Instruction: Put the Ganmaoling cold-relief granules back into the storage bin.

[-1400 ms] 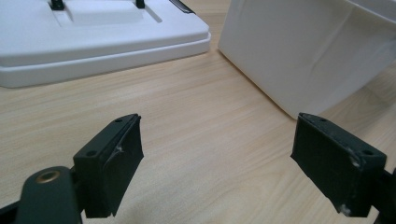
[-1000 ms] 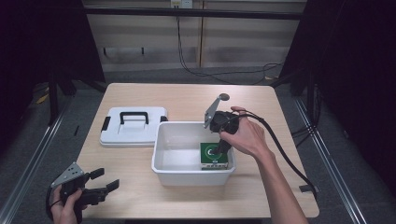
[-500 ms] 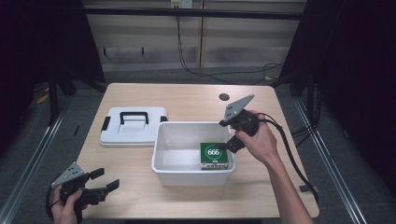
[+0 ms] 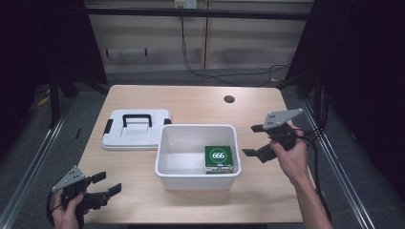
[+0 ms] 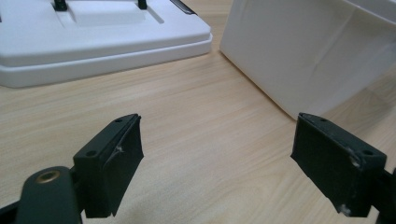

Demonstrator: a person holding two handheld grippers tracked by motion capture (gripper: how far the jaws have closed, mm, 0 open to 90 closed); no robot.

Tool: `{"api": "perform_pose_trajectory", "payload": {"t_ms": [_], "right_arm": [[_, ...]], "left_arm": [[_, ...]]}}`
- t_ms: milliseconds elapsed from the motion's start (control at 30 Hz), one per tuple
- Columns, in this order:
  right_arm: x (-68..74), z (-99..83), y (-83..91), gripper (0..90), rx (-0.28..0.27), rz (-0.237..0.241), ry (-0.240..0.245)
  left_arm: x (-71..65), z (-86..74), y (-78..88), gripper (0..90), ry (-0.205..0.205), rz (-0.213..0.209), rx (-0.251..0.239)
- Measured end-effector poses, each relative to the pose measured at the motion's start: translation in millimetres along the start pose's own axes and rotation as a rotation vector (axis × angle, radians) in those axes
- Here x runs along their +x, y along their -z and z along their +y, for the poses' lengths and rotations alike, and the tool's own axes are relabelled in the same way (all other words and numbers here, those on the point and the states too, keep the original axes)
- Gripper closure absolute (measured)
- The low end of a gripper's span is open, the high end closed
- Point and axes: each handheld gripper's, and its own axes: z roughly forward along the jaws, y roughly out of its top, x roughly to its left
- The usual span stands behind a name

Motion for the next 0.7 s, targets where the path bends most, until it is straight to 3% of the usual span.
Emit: {"api": "perform_pose_trajectory", "payload": {"t_ms": [67, 133, 300, 567, 667, 700], "right_arm": [[2.2, -10.7, 10.8, 13.4, -0.038, -0.009, -0.033], [4.8, -23.5, 17.1, 13.3, -0.047, -0.042, -0.049], [8.9, -57.4, 22.5, 13.5, -0.063, -0.053, -0.125], [14.6, -101.9, 38.6, 12.9, -0.125, -0.163, -0.228], [12.7, -115.3, 38.7, 12.6, -0.130, -0.171, -0.265], [11.0, -120.1, 36.7, 13.3, -0.126, -0.134, -0.272]], "left_arm": [[0.3, 0.3, -1.1, 15.9, 0.000, 0.001, 0.005], [-0.2, 0.6, -1.9, 15.9, -0.003, -0.002, 0.008], [-0.5, 0.2, -1.6, 15.9, -0.003, 0.002, 0.009], [-1.3, 0.6, -1.8, 15.9, -0.004, 0.003, 0.005], [-0.8, -0.2, -0.7, 15.8, -0.004, 0.002, 0.007], [-0.7, -0.2, -0.3, 15.8, -0.002, 0.001, 0.006]]}}
